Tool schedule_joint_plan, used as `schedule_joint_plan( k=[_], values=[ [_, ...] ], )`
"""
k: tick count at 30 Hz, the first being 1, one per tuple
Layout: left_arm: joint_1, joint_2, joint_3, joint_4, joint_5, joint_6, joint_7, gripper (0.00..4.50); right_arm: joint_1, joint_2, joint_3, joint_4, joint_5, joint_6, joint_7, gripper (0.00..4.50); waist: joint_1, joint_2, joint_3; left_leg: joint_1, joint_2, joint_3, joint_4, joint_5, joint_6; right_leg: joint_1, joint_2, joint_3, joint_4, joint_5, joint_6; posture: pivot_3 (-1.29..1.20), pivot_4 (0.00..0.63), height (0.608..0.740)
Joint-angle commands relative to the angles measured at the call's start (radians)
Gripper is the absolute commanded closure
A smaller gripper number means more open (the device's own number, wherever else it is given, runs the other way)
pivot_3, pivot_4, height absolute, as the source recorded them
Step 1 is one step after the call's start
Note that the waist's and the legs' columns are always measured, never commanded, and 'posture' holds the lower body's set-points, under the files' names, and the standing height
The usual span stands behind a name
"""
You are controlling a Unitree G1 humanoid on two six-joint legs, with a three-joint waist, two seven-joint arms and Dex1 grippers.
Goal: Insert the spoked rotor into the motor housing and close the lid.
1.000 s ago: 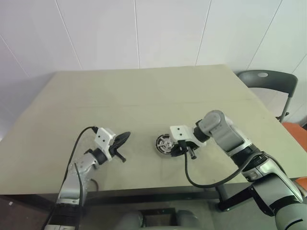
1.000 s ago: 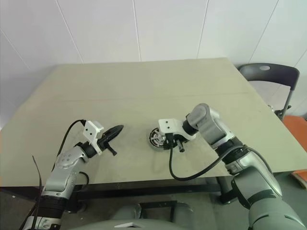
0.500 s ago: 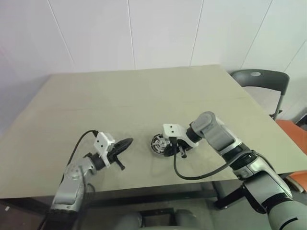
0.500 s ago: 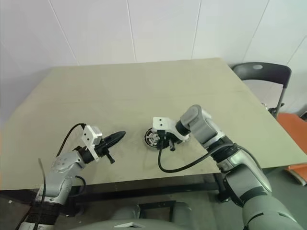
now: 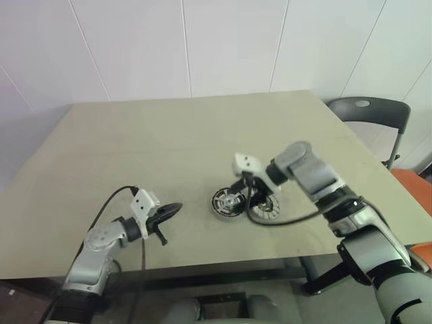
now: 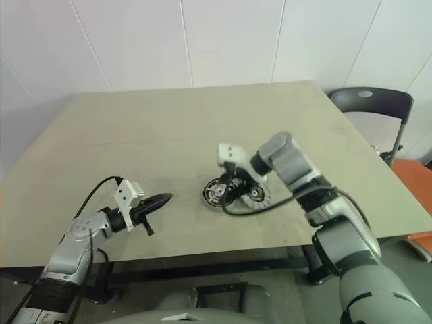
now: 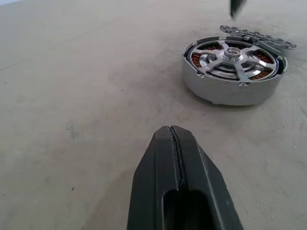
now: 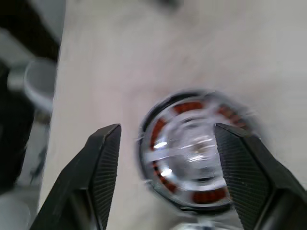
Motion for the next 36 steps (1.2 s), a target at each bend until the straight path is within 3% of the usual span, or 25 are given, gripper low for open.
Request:
schedule_joint_plan(
  k=[1,6,12,18,34,36],
  values=[
    [-0.035,-0.015,-0.008,0.004,0.01,-0.029,0.007,4.5,-0.075,0.004,-0.055,0.192,-0.069,-0.152,-0.205,1.25,0.001,0.0,0.0,0.0,0.0,0.0,0.0,0.0,0.0,0.0,0.0,0.0,0.0,0.0,0.0,0.0,0.0,0.74],
    [-0.055,-0.034,-0.018,0.02,0.019,-0.036,0.006,4.5,-0.086,-0.091,0.045,0.364,-0.263,-0.426,-0.34,1.25,0.003,0.0,0.0,-0.002,-0.003,0.001,-0.004,0.0,0.0,-0.003,-0.002,0.001,-0.001,0.0,0.0,0.0,0.0,0.74],
    [-0.074,-0.043,-0.026,0.039,0.027,-0.044,-0.005,4.5,-0.057,-0.191,0.141,0.41,-0.421,-0.603,-0.333,1.25,-0.005,0.0,0.0,-0.004,-0.002,0.008,-0.011,0.002,0.003,-0.011,-0.002,0.005,-0.001,0.002,0.002,0.0,0.0,0.74],
    [-0.09,-0.046,-0.036,0.046,0.029,-0.047,-0.005,4.5,-0.005,-0.236,0.14,0.367,-0.43,-0.619,-0.195,1.25,-0.004,0.0,0.0,-0.001,-0.001,0.009,-0.009,0.002,0.003,-0.008,-0.001,0.006,0.0,0.0,-0.001,0.0,0.0,0.74],
    [-0.08,-0.049,-0.036,0.031,0.03,-0.045,0.013,4.5,0.133,-0.212,0.07,0.201,-0.329,-0.451,0.041,1.25,0.001,-0.002,-0.002,0.001,0.0,0.009,-0.008,0.002,0.003,-0.005,-0.001,0.005,0.0,0.001,-0.001,0.0,0.0,0.74],
    [-0.08,-0.049,-0.036,0.029,0.03,-0.046,0.015,4.5,0.143,-0.209,0.063,0.182,-0.321,-0.433,0.048,1.66,0.001,-0.003,-0.002,0.001,0.0,0.009,-0.008,0.002,0.003,-0.005,-0.001,0.005,0.0,0.001,0.0,0.0,0.0,0.74]
  ],
)
